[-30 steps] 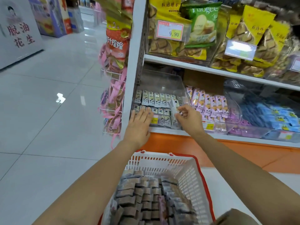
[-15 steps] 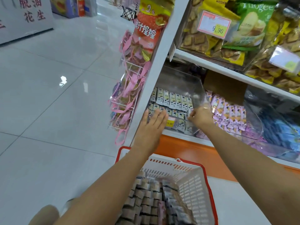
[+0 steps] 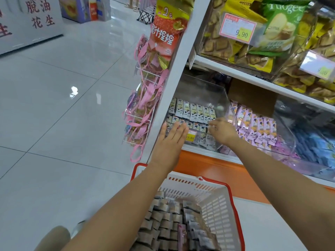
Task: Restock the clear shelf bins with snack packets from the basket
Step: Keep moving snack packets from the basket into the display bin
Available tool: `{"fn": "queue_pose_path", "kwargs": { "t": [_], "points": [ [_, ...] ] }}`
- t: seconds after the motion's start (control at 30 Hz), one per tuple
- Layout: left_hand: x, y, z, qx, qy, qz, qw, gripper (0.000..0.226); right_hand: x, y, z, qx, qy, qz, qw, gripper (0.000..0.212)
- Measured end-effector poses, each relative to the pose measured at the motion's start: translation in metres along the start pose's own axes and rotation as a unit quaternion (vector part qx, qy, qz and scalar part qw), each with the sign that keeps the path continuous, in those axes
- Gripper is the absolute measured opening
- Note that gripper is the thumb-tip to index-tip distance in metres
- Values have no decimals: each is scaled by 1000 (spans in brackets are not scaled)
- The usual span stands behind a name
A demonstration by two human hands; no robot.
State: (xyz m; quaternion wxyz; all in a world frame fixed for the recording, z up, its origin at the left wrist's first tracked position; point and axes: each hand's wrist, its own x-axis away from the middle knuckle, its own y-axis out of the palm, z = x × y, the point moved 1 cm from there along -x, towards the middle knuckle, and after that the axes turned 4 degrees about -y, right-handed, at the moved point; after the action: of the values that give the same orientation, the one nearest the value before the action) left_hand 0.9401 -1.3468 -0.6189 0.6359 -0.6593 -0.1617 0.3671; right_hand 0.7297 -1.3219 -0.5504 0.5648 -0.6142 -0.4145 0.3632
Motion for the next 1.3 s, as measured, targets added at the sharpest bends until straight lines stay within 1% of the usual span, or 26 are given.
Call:
{"fn": "queue_pose_path", "kwargs": {
  "t": [0.07,0.13,0.17,0.23,0.33,0.47,0.57,0.67,0.77,0.87,1.0,1.07,1.17,1.2,1.3],
  "points": [
    [-1,0,1,-1,0,-1,1000,88,-2,1,0,-11,-5,-40,999,38],
    [-1,1,1,0,-1,-3,1000,88,-3,-1,1,-7,15,-83,996,47],
    [-1,2,0,0,-1,-2,1000,88,-2,-3,0,-5,26,-94,995,48],
    [-1,3,0,1,-1,0,1000,88,1,-8,-2,0,35,-105,994,46],
    [-2,4,1,1,-2,-1,1000,88,2,-10,-4,12,24,-114,993,44],
    [-2,5,1,-4,-1,0,1000,86,1,-9,-5,-1,38,-129,991,56],
    [-2,7,0,-13,1,1,1000,88,3,-12,-5,0,33,-112,993,57],
    [-1,8,0,-15,2,3,1000,90,7,-10,0,-49,17,-36,998,49],
    [2,6,0,3,5,-4,1000,89,16,-7,-1,-106,-32,50,993,45],
    [9,1,-2,19,1,-2,1000,87,29,-7,-14,-144,-78,92,982,35],
    [33,5,-12,59,-7,0,998,87,48,-1,-37,-190,-122,100,969,22],
    [47,16,-19,68,-15,-1,998,88,57,9,-47,-196,-145,103,964,21],
    [71,38,-32,79,-61,-34,994,83,73,33,-57,-233,-183,114,948,20],
    [78,43,-35,80,-73,-50,993,81,78,43,-59,-247,-190,104,945,19],
    [97,60,-41,86,-102,-105,986,75,94,79,-65,-251,-184,26,950,22]
  ]
}}
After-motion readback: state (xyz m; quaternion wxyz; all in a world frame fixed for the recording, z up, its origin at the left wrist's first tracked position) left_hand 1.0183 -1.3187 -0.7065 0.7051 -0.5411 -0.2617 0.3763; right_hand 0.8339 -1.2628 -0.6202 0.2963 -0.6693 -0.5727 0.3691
